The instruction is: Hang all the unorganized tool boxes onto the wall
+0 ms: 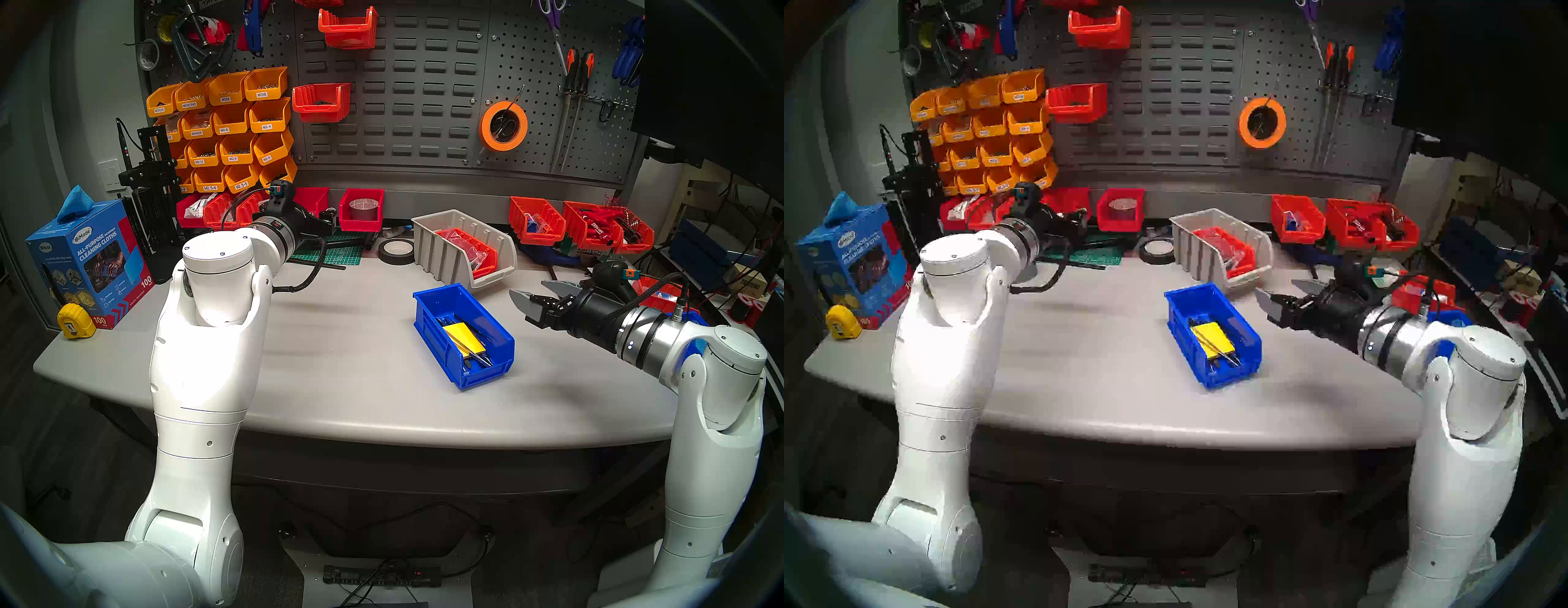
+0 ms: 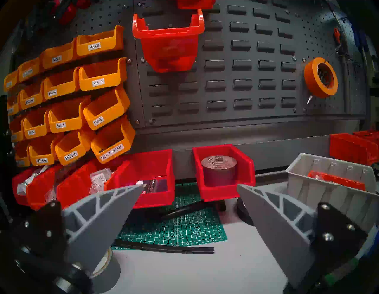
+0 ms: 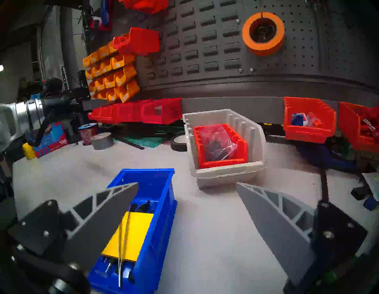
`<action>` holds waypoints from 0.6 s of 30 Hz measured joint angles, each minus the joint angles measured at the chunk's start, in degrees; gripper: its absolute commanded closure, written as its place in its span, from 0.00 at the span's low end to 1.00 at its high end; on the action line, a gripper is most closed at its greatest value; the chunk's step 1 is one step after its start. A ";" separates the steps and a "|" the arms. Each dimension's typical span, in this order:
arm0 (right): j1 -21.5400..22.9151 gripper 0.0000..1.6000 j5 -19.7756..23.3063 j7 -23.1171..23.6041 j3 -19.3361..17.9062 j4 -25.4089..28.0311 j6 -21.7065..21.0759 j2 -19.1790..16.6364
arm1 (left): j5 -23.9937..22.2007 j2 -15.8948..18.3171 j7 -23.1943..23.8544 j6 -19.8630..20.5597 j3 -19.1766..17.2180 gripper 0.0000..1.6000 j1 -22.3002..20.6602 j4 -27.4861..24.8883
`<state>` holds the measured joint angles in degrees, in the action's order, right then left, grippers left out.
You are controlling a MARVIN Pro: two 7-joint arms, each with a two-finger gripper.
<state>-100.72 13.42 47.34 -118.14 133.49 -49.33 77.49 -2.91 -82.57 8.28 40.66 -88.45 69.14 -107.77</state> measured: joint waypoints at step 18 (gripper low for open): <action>-8.38 0.00 -4.31 -5.40 3.72 5.52 2.28 6.93 | -0.48 0.34 -0.47 -0.05 0.33 0.00 0.00 -0.02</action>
<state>-109.10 9.11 41.94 -114.42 139.01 -47.05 84.42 -3.39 -82.22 7.81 40.61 -88.12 69.14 -107.80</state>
